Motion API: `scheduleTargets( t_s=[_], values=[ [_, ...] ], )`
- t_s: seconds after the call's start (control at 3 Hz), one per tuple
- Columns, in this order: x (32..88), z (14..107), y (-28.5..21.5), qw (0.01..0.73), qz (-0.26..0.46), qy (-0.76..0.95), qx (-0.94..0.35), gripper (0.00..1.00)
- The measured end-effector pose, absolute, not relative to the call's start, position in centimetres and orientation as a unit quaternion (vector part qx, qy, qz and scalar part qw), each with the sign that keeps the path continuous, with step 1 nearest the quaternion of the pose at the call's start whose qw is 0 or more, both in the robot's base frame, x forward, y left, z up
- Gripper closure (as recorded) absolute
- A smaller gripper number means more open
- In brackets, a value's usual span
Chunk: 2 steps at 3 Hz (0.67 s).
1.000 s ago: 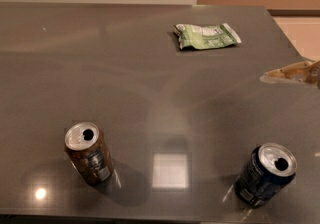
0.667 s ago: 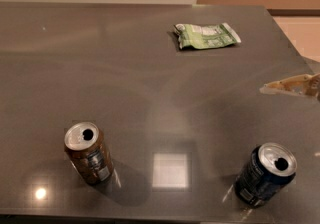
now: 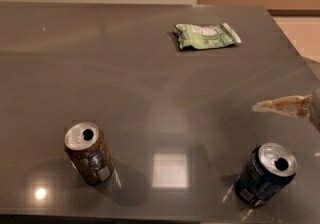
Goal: Move pepsi can near orange can
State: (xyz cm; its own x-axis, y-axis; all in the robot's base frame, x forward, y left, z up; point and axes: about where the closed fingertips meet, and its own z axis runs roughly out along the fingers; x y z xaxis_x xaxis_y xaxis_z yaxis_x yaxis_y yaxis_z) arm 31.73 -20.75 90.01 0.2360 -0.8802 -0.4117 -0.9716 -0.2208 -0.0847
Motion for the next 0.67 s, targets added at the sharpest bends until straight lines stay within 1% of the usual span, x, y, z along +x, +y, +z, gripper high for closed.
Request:
scheduleTargets(
  t_s=[0.67],
  values=[
    [31.4,88.9,-18.6,0.184,0.169,0.601,-0.759,0.0]
  ],
)
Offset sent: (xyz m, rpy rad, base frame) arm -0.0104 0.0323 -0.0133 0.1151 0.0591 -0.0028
